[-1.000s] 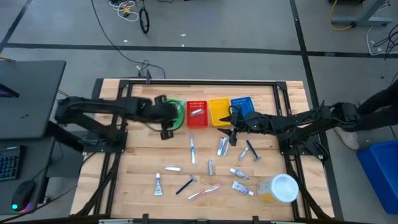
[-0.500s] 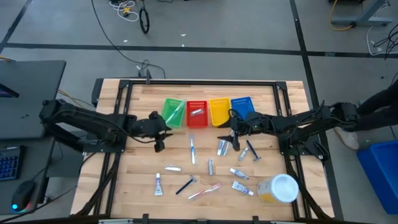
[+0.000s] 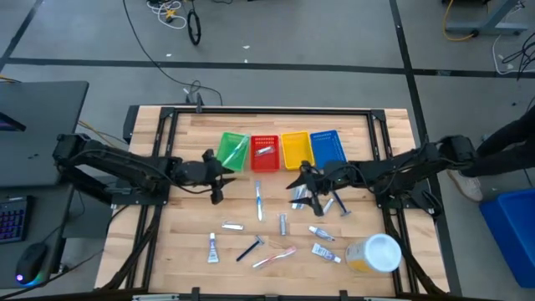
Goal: Pick & Place Travel size toiletries
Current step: Put the white toothpaste into the yellow bin
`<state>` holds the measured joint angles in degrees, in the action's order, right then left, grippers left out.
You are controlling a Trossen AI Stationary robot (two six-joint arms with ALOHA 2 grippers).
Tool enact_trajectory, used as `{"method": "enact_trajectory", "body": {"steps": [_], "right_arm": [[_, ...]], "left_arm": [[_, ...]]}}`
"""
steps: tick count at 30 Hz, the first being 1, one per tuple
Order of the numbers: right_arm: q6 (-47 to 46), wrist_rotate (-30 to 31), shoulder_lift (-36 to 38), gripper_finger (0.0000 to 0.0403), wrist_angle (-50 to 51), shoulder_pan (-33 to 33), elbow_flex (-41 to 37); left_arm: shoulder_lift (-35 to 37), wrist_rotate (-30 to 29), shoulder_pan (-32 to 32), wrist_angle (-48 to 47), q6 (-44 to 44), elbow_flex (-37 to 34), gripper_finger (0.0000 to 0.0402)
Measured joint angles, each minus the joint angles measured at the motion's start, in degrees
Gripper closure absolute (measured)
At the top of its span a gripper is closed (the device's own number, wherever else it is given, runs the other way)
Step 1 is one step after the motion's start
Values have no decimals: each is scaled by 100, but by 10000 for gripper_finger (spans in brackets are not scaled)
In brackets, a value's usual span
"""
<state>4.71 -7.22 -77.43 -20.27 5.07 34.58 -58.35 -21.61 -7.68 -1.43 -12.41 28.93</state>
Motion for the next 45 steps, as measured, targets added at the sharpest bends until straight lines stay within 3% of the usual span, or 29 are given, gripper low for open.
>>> {"method": "enact_trajectory", "body": {"steps": [6,10,17,25,45], "right_arm": [[696,363,-566,173,2419,-77,1078],[840,374,-1114,172,3241,-134,1414],[1096,455,-1662,158,3493,-134,1467],[1126,555,-1777,151,3589,-149,1463],[1319,361,-2113,192,3435,-174,1303]], "left_arm": [[0,-2,0,150,71,0,279],[0,-2,0,144,68,0,279],[0,-2,0,109,68,0,279],[-2,-2,0,100,147,0,279],[-2,-1,0,100,171,0,279]]}}
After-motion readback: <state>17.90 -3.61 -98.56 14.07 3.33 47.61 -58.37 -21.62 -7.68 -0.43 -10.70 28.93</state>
